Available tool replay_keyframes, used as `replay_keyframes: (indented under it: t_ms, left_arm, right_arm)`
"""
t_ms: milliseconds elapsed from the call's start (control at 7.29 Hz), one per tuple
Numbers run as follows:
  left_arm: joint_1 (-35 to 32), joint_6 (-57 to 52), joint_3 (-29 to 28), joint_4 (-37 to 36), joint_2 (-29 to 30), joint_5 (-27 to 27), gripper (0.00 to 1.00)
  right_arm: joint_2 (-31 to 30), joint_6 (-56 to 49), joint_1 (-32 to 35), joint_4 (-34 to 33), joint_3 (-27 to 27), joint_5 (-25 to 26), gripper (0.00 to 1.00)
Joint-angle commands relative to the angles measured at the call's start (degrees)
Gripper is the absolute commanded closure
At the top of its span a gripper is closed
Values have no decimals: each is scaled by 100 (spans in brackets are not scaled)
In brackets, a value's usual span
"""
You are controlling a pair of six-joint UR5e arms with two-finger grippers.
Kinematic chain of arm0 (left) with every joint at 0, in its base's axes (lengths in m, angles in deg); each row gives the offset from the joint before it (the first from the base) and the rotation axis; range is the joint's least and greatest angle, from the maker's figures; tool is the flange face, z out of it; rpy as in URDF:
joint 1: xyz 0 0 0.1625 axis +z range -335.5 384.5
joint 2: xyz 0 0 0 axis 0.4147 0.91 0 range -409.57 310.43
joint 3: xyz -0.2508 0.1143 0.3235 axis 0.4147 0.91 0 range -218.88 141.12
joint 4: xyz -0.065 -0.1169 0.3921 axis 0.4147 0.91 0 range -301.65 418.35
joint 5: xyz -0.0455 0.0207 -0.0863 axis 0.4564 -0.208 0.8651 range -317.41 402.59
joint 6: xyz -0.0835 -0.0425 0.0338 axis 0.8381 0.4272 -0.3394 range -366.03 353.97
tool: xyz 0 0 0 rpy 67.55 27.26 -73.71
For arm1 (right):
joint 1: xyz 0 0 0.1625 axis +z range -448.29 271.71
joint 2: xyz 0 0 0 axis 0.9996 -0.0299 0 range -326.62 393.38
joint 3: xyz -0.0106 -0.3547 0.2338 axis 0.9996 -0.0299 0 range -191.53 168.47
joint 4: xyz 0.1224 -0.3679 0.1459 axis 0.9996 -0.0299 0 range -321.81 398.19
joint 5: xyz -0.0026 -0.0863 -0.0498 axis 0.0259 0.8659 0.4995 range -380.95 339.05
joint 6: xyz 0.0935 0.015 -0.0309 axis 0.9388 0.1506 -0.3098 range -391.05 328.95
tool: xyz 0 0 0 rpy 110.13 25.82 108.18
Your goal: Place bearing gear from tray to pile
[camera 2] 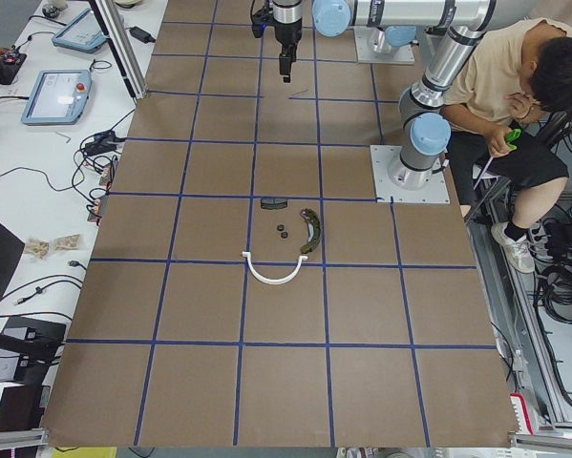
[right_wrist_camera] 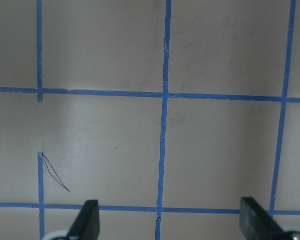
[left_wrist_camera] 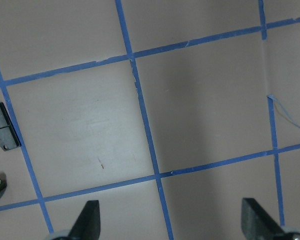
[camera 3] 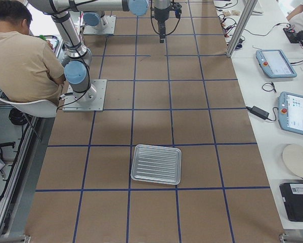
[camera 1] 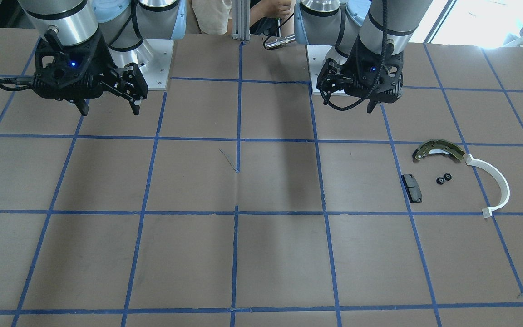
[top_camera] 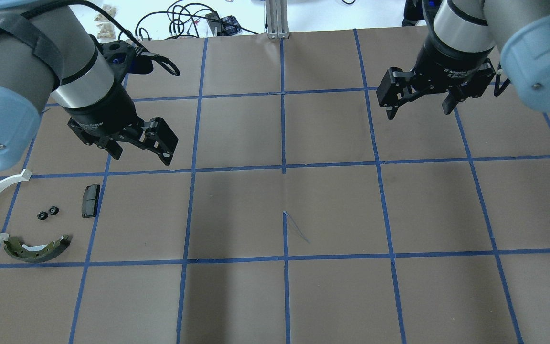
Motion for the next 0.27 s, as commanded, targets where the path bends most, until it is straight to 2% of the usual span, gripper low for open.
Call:
replay_keyframes:
  t_ms: [0,137]
  left_arm:
    - [107,-2,4,-7,-5,-8,0]
    - [115,-2,4,-7,-5,-8,0]
  right_arm:
    - [38,-25,0,-175,1,-40,0]
    - [195,-34,0,-316,-77,-41,0]
